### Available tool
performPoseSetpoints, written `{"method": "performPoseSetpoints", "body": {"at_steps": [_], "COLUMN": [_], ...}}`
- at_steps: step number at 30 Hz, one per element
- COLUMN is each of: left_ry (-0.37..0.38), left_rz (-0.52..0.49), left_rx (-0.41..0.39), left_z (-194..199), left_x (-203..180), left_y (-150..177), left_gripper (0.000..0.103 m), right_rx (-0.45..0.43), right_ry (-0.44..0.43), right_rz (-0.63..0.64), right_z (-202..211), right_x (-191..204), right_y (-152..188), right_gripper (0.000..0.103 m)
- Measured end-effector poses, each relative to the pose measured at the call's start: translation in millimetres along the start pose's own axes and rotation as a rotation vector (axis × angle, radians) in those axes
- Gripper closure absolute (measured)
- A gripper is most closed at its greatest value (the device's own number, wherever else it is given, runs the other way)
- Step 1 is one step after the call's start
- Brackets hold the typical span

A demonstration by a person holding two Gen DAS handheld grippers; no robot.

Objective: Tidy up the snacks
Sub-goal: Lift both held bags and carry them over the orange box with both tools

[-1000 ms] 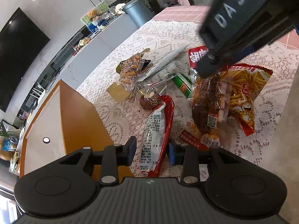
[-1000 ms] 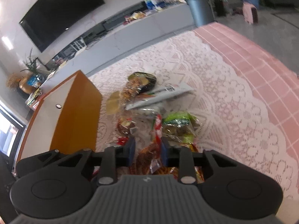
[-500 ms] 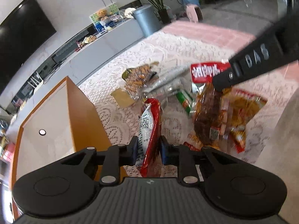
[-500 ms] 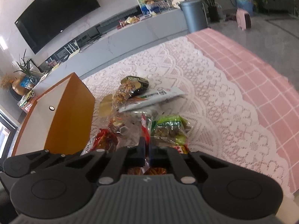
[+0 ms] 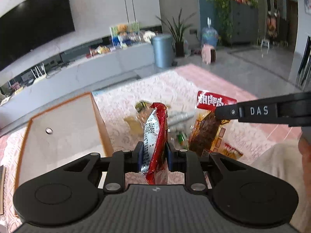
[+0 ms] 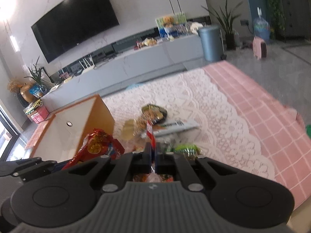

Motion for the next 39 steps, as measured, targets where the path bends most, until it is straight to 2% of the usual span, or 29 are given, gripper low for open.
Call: {"method": "performPoseSetpoints", "body": {"at_steps": [5,11,17,21,24,29,39], "left_ry": [-0.014,-0.091,-0.175,-0.217,-0.231,-0.233,-0.242], "left_rz": [0.057,0.105,0.17,0.191,0.202,0.231,0.237], "left_rx": [-0.069,-0.145,-0.124,-0.093,-0.067,0.013,0.149], "left_z": [31,54,54,46,38,17,-13], "left_x": [21,55,91,109,120,138,159], "left_y": [-10,-22,-23,-18,-13,1,34], "left_gripper": [0.077,0.077,0.077,0.077,0.077,0.077,0.077], "right_rx": [-0.061,-0.125,-0.165,-0.164,-0.142,-0.054,0.171], "right_ry": [-0.014,-0.063,-0.155,-0.229,-0.261,-0.314,-0.318], "right_rz": [0.045,0.089,0.118,0.127,0.138,0.14,0.193], "right_z": [24,46,54,44,28,-13,-101], "right_x": [21,49,85,111,129,148,173], "right_y": [-10,-22,-37,-43,-43,-37,-7], "right_gripper": [0.103,0.103,0.103,0.103,0.103,0.103,0.103]}}
Point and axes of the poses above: each gripper's, at about its wrist camera, not at the fingertips, and z roughly against the way its jaws point, x to its left, y to its underside, the point moved 3 cm from there along -z, roughly the way its jaws point, and after that the axes turned 6 degrees about -y, right-handed, at the moved point
